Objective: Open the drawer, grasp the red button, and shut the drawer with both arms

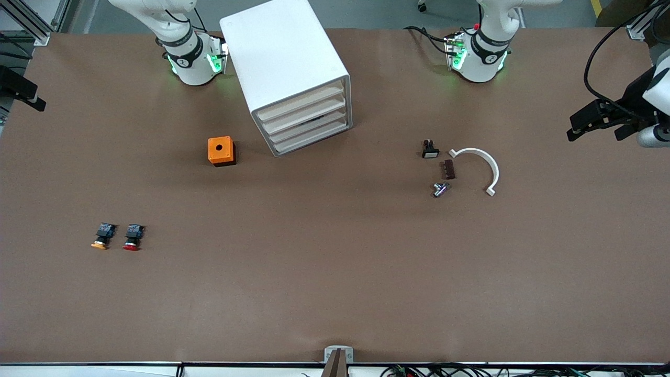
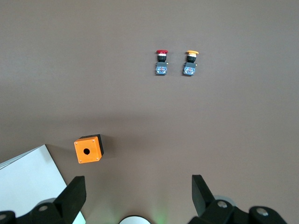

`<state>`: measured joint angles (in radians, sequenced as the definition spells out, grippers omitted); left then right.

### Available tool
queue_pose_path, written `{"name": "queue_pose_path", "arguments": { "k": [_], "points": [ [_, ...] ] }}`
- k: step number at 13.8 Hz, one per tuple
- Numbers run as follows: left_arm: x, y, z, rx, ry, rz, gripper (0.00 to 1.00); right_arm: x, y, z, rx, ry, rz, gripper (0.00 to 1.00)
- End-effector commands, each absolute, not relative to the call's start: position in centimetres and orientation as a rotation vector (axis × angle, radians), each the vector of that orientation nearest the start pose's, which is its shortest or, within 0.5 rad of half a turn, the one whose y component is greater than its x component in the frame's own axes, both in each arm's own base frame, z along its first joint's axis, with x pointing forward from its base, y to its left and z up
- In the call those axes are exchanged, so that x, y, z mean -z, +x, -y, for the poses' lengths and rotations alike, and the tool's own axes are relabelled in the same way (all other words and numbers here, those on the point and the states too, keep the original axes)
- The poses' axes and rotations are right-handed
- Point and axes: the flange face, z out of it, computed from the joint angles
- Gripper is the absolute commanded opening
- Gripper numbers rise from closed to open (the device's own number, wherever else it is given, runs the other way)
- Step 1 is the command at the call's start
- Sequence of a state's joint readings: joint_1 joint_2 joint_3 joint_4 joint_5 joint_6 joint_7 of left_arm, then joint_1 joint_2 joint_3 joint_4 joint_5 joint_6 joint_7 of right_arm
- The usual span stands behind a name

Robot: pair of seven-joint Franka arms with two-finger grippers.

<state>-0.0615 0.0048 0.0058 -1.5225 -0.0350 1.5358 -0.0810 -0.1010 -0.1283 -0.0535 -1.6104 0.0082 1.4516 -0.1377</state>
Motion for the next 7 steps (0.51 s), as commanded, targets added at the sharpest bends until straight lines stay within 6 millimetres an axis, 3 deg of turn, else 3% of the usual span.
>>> {"name": "queue_pose_path", "arguments": {
  "k": [1,7],
  "points": [
    [-64.56,55.04,3.66,-0.003,-3.166,0.049,1.00,-66.85,48.72,7.98,-0.023,-3.126,-0.024,1.00],
    [-64.46,55.07,3.66,-0.008,-3.165,0.049,1.00,-66.65,48.79,7.27,-0.031,-3.126,-0.003,1.00]
  ]
}}
